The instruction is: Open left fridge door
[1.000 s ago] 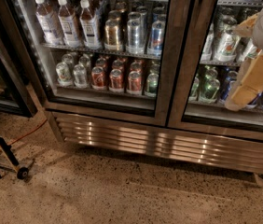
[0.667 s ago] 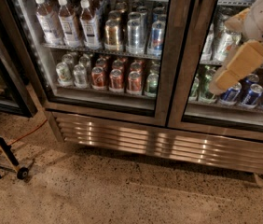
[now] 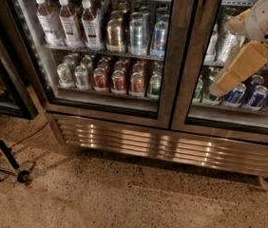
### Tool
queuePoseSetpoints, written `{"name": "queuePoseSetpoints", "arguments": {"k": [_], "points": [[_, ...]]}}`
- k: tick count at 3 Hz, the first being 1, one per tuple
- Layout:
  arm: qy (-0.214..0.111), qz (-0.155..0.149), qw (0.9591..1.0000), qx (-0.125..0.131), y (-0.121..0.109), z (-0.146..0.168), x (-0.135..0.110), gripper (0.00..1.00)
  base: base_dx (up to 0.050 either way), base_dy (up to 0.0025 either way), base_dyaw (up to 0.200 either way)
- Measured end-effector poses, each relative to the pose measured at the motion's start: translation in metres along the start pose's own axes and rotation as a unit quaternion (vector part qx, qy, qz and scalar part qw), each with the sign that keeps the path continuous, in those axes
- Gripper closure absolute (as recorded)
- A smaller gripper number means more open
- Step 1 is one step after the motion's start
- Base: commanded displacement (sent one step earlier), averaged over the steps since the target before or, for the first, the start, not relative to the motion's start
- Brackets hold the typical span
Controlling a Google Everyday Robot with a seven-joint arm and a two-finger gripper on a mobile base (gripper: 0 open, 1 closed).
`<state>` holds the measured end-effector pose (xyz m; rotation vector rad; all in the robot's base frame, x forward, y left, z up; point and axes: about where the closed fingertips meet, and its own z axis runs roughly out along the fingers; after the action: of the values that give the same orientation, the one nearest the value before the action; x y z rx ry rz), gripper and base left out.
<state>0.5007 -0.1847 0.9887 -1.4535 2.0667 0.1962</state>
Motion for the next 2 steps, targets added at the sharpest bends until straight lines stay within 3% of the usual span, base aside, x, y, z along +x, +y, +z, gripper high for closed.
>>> {"name": "queuePoseSetpoints", "arguments": {"k": [1, 2], "points": [[-0.013, -0.01, 0.9996, 0.023, -0.01, 0.008, -0.012, 0.0, 0.0, 0.0, 0.0], [-0.053, -0.02, 0.9965, 0.062, -0.039, 0.016, -0.042, 0.0, 0.0, 0.0, 0.0]]}}
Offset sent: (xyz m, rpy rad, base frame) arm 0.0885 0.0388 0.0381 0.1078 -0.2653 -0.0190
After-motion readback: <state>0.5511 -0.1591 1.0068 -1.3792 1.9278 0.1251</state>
